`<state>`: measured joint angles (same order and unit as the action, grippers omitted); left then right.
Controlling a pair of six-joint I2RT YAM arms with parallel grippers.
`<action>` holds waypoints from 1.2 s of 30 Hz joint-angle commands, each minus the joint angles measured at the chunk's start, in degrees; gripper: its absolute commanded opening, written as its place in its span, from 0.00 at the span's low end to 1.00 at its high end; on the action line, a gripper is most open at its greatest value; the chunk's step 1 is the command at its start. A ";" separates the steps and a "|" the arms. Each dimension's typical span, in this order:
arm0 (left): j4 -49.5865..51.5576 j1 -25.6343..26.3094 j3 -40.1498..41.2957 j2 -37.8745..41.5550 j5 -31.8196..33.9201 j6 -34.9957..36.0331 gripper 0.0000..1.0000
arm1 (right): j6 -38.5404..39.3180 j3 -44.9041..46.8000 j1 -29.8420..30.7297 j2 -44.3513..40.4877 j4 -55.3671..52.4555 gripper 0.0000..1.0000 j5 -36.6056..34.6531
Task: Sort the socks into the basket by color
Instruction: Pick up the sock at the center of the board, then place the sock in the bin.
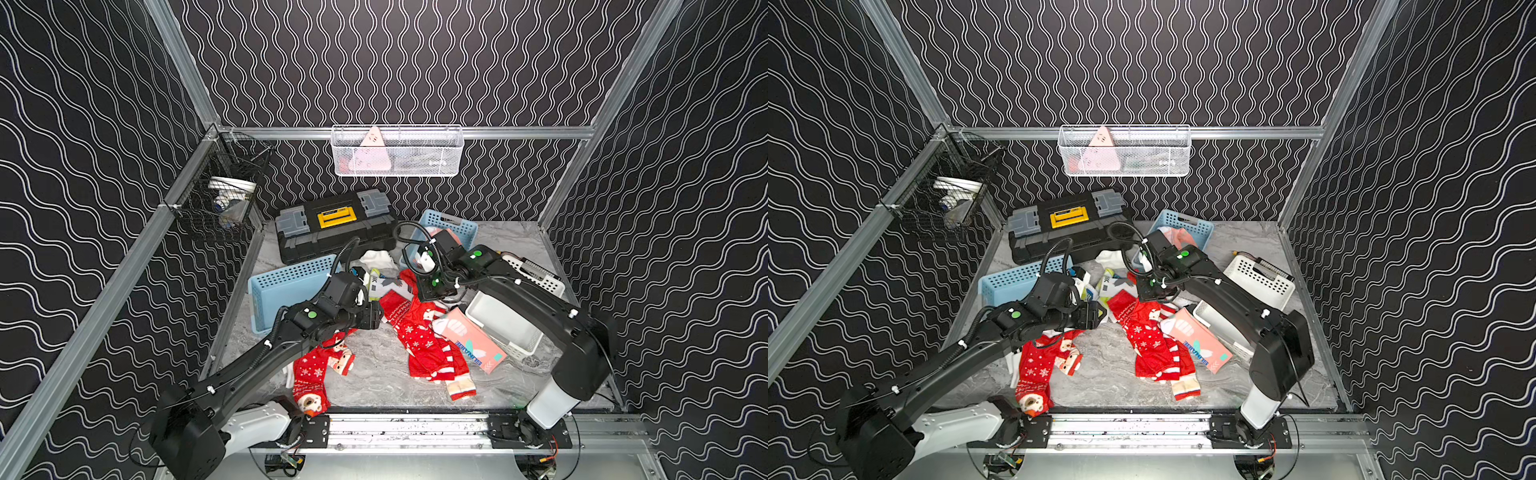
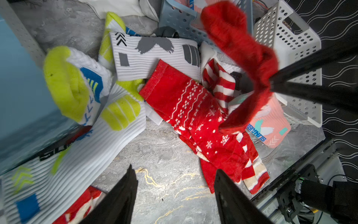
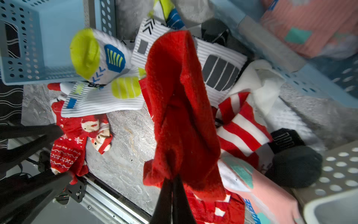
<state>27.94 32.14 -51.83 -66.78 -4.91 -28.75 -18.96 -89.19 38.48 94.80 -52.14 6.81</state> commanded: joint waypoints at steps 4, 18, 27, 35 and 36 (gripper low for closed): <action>-3.08 0.02 -0.04 -2.29 -2.94 -1.19 0.68 | -2.89 -0.16 -5.75 -6.84 -4.28 0.00 -5.55; -4.91 8.60 -4.60 -12.83 1.55 3.87 0.67 | -5.80 8.98 -30.02 -13.15 -3.96 0.00 -4.59; -7.23 10.57 -7.30 -19.74 4.37 8.45 0.66 | -8.77 20.21 -37.16 -9.85 3.93 0.00 -0.54; -9.30 11.19 -9.18 -26.27 5.64 10.68 0.61 | -10.13 23.95 -38.22 -5.97 8.19 0.11 1.69; -9.43 11.21 -9.40 -26.99 6.09 10.86 0.60 | -10.15 23.95 -38.22 -6.10 8.36 0.18 1.93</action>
<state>20.03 43.27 -60.38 -92.47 -0.54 -19.53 -28.01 -65.28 0.23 88.68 -46.33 7.33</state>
